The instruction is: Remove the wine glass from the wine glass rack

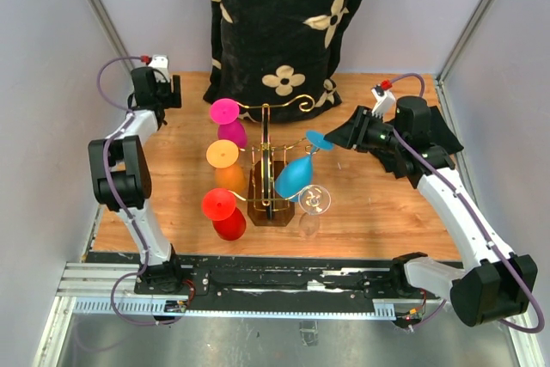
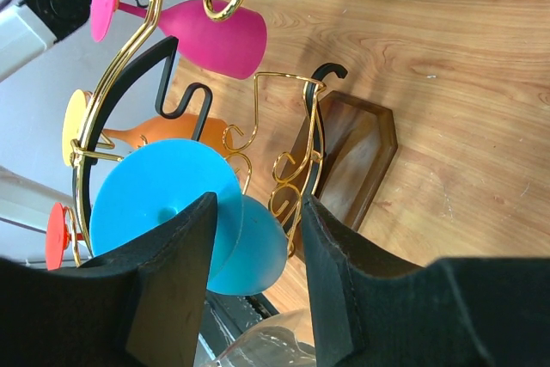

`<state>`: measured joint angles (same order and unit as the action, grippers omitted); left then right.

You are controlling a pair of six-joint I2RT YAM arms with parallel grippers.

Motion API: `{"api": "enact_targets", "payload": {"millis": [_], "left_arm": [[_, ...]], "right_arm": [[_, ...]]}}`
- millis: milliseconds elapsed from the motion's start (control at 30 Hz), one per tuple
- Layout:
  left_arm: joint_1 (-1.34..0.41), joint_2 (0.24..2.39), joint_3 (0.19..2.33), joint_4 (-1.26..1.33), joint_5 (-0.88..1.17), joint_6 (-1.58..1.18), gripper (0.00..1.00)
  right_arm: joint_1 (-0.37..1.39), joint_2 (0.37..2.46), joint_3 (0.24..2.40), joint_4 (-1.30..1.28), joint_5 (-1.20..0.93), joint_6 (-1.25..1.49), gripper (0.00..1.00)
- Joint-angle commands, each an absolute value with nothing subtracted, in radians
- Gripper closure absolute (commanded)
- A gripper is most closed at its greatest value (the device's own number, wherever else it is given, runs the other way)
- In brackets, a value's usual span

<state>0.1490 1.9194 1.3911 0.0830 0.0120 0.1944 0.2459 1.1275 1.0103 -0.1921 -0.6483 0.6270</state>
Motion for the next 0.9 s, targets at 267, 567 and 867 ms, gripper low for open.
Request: {"api": "enact_targets", "payload": {"millis": [267,567,867], "left_arm": [[0.144,1.763,1.000,0.663,0.071,0.005,0.99],[0.143,1.726,0.603,1.476,-0.070,-0.120,0.99],[0.145,1.828,0.471,1.809,-0.160,-0.204,0.99]], "right_arm": [[0.235,1.055,1.018,-0.268,-0.560,0.531,0.53],[0.235,1.027,1.011,-0.283,-0.558,0.528,0.52],[0.236,1.019,0.997,-0.283,-0.560,0.529,0.52]]}}
